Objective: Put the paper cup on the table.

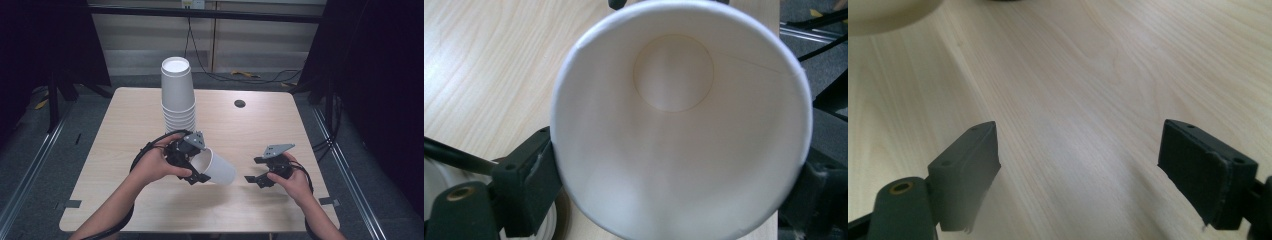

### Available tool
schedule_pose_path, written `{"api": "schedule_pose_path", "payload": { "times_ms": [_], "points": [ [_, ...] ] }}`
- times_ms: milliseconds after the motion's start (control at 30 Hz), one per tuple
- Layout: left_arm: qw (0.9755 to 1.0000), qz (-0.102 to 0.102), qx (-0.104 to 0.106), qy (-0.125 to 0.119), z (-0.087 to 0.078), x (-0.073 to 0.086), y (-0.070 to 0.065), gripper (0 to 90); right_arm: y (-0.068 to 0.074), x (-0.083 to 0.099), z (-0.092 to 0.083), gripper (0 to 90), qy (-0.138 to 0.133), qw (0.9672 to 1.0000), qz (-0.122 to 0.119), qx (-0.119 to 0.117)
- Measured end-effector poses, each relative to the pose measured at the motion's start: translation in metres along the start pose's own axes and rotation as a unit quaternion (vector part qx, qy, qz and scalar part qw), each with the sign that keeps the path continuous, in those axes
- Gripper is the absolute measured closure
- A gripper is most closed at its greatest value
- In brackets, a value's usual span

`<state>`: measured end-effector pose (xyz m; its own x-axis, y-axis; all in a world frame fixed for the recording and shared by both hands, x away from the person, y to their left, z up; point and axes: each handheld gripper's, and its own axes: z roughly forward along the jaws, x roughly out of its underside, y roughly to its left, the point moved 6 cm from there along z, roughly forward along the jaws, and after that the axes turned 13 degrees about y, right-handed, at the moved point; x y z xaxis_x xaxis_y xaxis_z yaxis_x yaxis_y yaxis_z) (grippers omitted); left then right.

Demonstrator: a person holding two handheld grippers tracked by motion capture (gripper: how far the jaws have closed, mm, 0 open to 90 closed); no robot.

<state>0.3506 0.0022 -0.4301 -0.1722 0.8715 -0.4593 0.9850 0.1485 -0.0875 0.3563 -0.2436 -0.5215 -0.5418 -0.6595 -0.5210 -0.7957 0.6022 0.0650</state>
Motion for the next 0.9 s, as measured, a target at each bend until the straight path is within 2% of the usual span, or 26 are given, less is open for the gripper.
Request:
{"api": "schedule_pose_path", "payload": {
  "times_ms": [33, 233, 333, 500, 567, 700, 900],
  "points": [
    [1.0000, 0.003, 0.001, 0.007, 0.001, 0.001, 0.000, 11.9, -0.002, 0.002, 0.001, 15.7, 0.005, 1.0000, 0.001, 0.006],
    [0.9999, -0.001, 0.006, 0.011, 0.002, 0.000, -0.002, 11.9, -0.009, 0.011, 0.008, 15.4, 0.001, 0.9996, 0.020, 0.018],
    [0.9998, -0.002, 0.006, 0.016, 0.002, 0.001, -0.001, 11.8, -0.012, 0.015, 0.010, 15.2, 0.006, 0.9993, 0.020, 0.030],
    [0.9997, -0.006, 0.003, 0.025, 0.004, 0.000, -0.001, 11.8, -0.015, 0.020, 0.013, 15.3, -0.002, 0.9990, 0.029, 0.035],
    [0.9995, 0.000, 0.001, 0.033, 0.005, 0.000, 0.000, 11.8, -0.016, 0.021, 0.013, 15.3, -0.005, 0.9988, 0.033, 0.037],
    [0.9991, -0.004, -0.003, 0.041, 0.006, -0.001, 0.000, 11.7, -0.017, 0.022, 0.014, 15.3, -0.008, 0.9984, 0.028, 0.049],
    [0.9984, -0.001, -0.009, 0.056, 0.006, -0.005, -0.002, 11.7, -0.017, 0.021, 0.014, 14.9, -0.008, 0.9982, 0.029, 0.051]
  ]
}}
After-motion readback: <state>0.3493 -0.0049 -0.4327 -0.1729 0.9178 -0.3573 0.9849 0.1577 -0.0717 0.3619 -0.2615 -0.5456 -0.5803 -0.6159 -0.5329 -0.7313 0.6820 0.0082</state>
